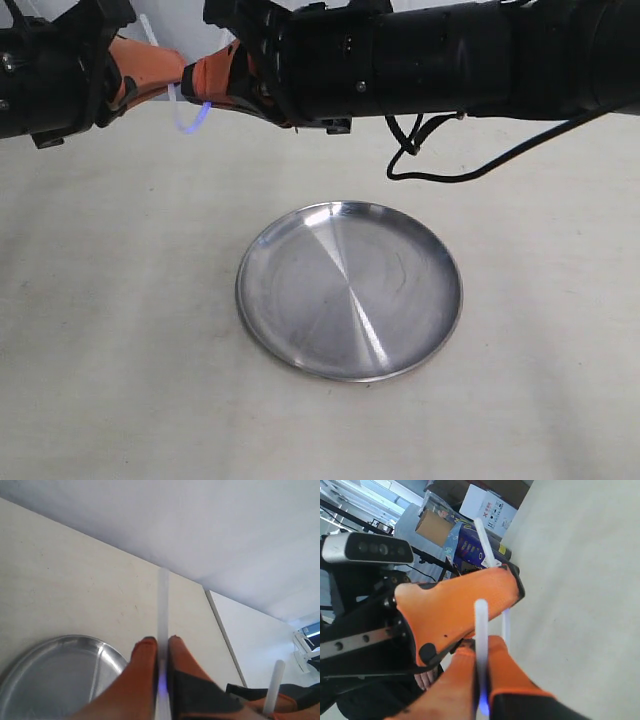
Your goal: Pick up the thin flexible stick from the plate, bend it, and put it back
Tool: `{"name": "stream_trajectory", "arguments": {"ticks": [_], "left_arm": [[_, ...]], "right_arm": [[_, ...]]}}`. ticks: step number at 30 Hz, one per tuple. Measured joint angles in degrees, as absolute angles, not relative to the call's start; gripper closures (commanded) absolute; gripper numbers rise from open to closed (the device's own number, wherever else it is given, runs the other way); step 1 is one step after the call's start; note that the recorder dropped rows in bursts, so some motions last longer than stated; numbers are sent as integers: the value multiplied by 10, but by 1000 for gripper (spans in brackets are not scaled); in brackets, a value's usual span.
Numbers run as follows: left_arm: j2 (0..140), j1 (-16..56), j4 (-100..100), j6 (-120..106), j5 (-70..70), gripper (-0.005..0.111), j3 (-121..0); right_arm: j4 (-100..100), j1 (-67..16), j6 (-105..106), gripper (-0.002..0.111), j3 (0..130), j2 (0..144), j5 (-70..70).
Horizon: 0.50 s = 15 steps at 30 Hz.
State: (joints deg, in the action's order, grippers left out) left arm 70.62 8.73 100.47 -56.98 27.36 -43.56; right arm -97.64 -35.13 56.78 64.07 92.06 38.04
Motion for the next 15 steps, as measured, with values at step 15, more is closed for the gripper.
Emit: {"name": "stream_trajectory", "arguments": {"ticks": [15], "left_arm": [[706, 87, 996, -577, 281, 107, -436]], "right_arm": [[-984, -351, 581, 109, 641, 919, 381]]}}
